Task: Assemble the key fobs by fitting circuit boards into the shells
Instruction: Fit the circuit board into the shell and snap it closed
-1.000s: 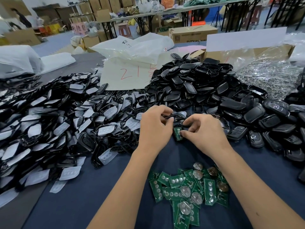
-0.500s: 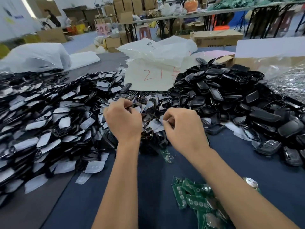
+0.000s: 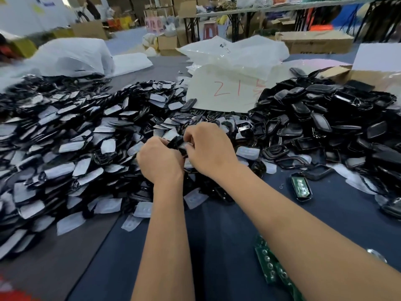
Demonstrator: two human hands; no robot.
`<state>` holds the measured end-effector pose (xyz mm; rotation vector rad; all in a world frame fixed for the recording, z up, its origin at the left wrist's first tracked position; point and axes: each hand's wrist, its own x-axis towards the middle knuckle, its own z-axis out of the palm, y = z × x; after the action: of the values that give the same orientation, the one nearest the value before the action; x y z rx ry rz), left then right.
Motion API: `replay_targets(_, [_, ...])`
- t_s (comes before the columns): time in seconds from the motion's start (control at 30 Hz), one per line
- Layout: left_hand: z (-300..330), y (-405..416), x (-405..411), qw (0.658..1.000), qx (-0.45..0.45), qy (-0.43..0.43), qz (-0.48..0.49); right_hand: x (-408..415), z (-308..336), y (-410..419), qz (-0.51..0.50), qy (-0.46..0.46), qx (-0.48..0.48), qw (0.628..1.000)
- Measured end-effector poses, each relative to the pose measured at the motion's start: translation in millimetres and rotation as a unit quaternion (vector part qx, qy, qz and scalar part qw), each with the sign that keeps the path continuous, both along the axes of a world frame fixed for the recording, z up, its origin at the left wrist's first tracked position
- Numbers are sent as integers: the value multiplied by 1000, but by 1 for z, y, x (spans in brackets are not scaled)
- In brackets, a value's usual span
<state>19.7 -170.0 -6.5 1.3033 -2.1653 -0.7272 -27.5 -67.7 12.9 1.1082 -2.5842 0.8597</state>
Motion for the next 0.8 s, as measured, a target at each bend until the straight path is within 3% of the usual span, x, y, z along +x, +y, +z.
replay_targets(0.1, [2, 1, 1, 998, -32, 60, 2, -2, -1, 9, -11, -18, -41, 999])
replay_targets(0.2, [11, 22, -9, 976, -20, 206, -62, -6, -3, 32, -47, -67, -119, 989])
replay_targets(0.27, [14, 52, -22, 926, 144, 305, -170, -10, -6, 56, -89, -116, -208, 967])
replay_targets(0.33, [10, 89, -31, 831, 337, 353, -267, -14, -9, 89, -133, -188, -316, 920])
replay_targets(0.4, [1, 118, -35, 781, 411, 334, -332, -18, -14, 125, -160, -242, -386, 876])
replay_targets(0.53, [-13, 149, -34, 735, 447, 264, -437, -12, -31, 193, -142, -332, -438, 823])
replay_targets(0.67, [-18, 168, -30, 744, 414, 212, -480, 0, -41, 225, -57, -383, -460, 799])
replay_targets(0.8, [-17, 167, -27, 752, 401, 203, -482, 4, -43, 225, -45, -390, -494, 776])
